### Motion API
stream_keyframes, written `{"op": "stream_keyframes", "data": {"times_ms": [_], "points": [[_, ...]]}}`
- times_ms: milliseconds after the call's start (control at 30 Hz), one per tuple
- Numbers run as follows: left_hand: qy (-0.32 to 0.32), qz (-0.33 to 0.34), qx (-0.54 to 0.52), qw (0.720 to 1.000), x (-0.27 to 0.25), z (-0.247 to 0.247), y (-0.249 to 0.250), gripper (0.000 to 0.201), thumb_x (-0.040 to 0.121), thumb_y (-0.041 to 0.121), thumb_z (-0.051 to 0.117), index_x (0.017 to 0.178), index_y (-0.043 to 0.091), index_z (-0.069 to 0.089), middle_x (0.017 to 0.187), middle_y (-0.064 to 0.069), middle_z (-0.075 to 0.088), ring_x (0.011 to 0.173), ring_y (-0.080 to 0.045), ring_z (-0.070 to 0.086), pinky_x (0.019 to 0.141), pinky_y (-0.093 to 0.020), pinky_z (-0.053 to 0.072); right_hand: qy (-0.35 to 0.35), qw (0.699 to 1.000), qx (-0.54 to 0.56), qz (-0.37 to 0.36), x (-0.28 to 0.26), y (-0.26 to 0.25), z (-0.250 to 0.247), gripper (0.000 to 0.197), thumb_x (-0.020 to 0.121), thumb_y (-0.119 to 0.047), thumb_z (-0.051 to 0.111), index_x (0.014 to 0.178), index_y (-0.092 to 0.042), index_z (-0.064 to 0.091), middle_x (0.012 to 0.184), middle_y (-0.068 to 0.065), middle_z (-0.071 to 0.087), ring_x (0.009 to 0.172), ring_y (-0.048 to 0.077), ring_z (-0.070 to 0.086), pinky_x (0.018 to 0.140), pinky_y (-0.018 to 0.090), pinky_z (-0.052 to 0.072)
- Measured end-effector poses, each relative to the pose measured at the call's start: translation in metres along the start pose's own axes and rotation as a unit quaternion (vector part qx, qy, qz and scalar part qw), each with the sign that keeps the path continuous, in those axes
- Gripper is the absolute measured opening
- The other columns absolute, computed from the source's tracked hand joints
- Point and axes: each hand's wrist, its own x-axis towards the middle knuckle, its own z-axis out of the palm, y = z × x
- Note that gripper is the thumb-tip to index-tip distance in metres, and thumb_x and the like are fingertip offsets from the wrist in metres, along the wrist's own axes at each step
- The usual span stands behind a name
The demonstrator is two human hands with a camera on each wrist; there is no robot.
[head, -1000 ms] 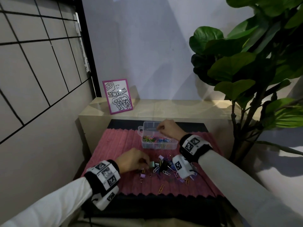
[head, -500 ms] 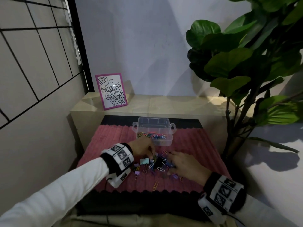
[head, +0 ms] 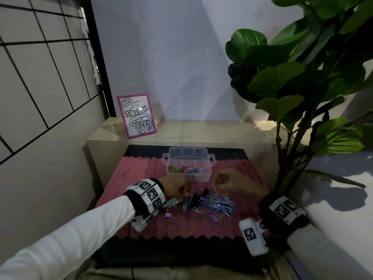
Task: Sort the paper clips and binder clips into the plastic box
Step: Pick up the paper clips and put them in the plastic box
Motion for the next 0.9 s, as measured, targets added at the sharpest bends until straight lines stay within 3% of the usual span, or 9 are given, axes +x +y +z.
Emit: {"op": "stream_keyframes", "data": {"times_ms": [167,267,333,400,500,633,767,867,900], "points": [[-0.029,-0.038,0.032,0.998,-0.001,-0.012,-0.009,0.023,0.075,0.005,0.068,0.095,-0.005,0.068,0.103,-0.019,0.069,0.093,-0.028,0.064,0.049,-0.007,0.034,0.056,0.997,0.056,0.015,0.018,-0.012,-0.017,0.009,0.08,0.004,0.064,0.085,-0.003,0.061,0.074,0.007,0.066,0.06,0.01,0.066,0.061,0.021,0.054],[0.022,-0.029,0.02,0.999,0.0,-0.017,-0.005,0.017,0.076,0.008,0.067,0.089,-0.001,0.069,0.098,-0.017,0.071,0.08,-0.022,0.061,0.066,-0.022,0.044,0.099,0.992,0.072,0.024,0.052,-0.026,-0.017,0.01,0.08,0.004,0.065,0.08,-0.006,0.062,0.075,0.01,0.066,0.066,0.02,0.066,0.068,0.027,0.057],[0.04,0.012,0.009,0.999,0.002,-0.018,0.004,0.016,0.076,0.014,0.069,0.086,0.002,0.071,0.094,-0.014,0.072,0.084,-0.024,0.064,0.076,-0.028,0.045,0.113,0.991,0.061,0.03,0.077,-0.037,-0.011,0.012,0.08,0.007,0.063,0.079,-0.005,0.062,0.074,0.01,0.065,0.064,0.019,0.065,0.068,0.027,0.058],[0.035,0.04,0.019,0.998,0.007,-0.017,0.011,0.015,0.074,0.014,0.069,0.084,0.002,0.07,0.094,-0.013,0.071,0.085,-0.025,0.064,0.075,-0.027,0.042,0.114,0.993,0.022,0.038,0.095,-0.047,-0.003,0.011,0.082,0.008,0.06,0.086,0.0,0.064,0.075,0.012,0.066,0.06,0.015,0.066,0.071,0.027,0.059],[0.021,0.075,0.043,0.996,0.02,-0.011,0.011,0.015,0.071,0.007,0.067,0.084,0.001,0.069,0.1,-0.016,0.067,0.089,-0.029,0.061,0.079,-0.03,0.045,0.089,0.993,-0.072,0.044,0.106,-0.058,0.007,0.019,0.083,0.007,0.055,0.095,0.001,0.068,0.092,0.019,0.07,0.076,0.025,0.067,0.081,0.034,0.057],[0.001,0.096,0.093,0.991,0.034,-0.013,0.011,0.021,0.072,0.008,0.064,0.09,-0.001,0.067,0.12,-0.016,0.056,0.107,-0.03,0.055,0.09,-0.033,0.046,0.117,0.972,-0.205,-0.009,0.085,-0.067,0.001,0.026,0.084,0.007,0.048,0.095,-0.001,0.07,0.102,0.013,0.069,0.087,0.019,0.063,0.077,0.024,0.047],[-0.066,0.101,0.101,0.988,0.042,-0.015,0.016,0.018,0.07,-0.001,0.065,0.087,-0.005,0.067,0.113,-0.021,0.059,0.098,-0.033,0.056,0.075,-0.023,0.038,0.08,0.96,-0.269,-0.021,0.043,-0.053,-0.007,0.015,0.082,0.004,0.055,0.084,-0.001,0.069,0.087,0.012,0.07,0.075,0.019,0.064,0.069,0.025,0.05],[-0.025,0.11,0.102,0.988,0.044,-0.003,0.013,0.014,0.072,-0.003,0.058,0.085,-0.002,0.062,0.112,-0.016,0.052,0.091,-0.03,0.054,0.075,-0.031,0.044,0.018,0.949,-0.312,-0.028,0.005,-0.038,0.001,0.012,0.085,-0.006,0.055,0.085,-0.002,0.067,0.083,0.006,0.066,0.074,0.02,0.061,0.066,0.023,0.047],[-0.012,0.117,0.103,0.988,0.045,0.001,0.012,0.011,0.073,-0.003,0.056,0.083,-0.002,0.059,0.11,-0.016,0.051,0.088,-0.028,0.053,0.075,-0.033,0.045,0.0,0.943,-0.331,-0.026,-0.004,-0.032,0.008,0.014,0.086,-0.008,0.053,0.086,-0.003,0.066,0.086,0.009,0.067,0.077,0.023,0.062,0.067,0.027,0.048]]}}
